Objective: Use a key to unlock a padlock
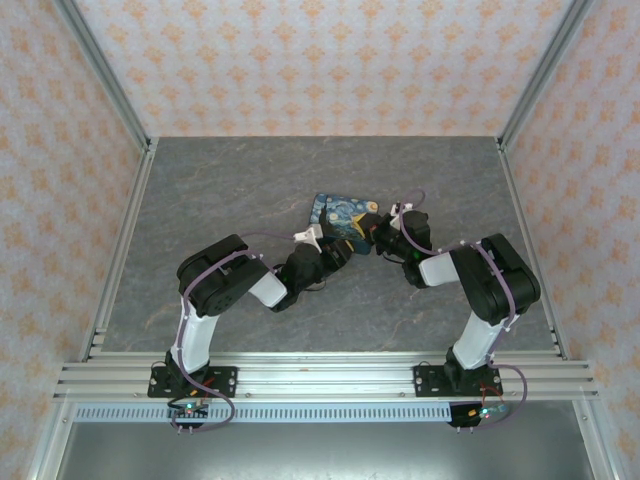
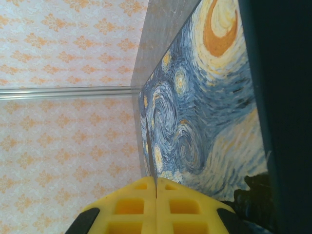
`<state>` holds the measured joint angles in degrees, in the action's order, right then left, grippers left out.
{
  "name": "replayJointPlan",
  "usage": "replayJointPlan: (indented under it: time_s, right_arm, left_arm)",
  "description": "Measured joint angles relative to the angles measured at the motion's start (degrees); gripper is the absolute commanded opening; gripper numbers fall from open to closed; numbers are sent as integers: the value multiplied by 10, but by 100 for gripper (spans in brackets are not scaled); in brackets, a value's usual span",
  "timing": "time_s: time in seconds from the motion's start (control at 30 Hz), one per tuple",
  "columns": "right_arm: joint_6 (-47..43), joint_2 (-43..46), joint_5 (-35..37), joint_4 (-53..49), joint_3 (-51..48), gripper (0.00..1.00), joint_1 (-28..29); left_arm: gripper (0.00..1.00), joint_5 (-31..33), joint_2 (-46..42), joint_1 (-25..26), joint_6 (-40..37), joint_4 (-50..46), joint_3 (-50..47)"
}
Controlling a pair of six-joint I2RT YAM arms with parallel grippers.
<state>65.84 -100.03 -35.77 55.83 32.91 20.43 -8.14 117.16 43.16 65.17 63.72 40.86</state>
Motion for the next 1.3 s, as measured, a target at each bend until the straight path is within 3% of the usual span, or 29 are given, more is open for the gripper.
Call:
replayJointPlan:
  time_s: [0.4, 0.63, 0.9, 1.07, 1.17, 1.3]
  right_arm:
    - [2, -4, 0, 9, 0, 0, 0]
    - [2, -4, 0, 8, 0, 0, 0]
    - [2, -5, 0, 9, 0, 0, 0]
    - [2, -5, 0, 10, 0, 0, 0]
    - [2, -7, 0, 12, 0, 0, 0]
    - [2, -6, 0, 12, 0, 0, 0]
  left_arm:
    - [12, 18, 0, 0, 4, -3, -1]
    - [19, 23, 0, 0, 10, -17, 1]
    - [19, 25, -4, 0, 10, -37, 6]
    - [11, 25, -5, 0, 9, -42, 8]
    - [1, 24, -5, 0, 8, -42, 9]
    - [0, 23, -5, 0, 9, -48, 11]
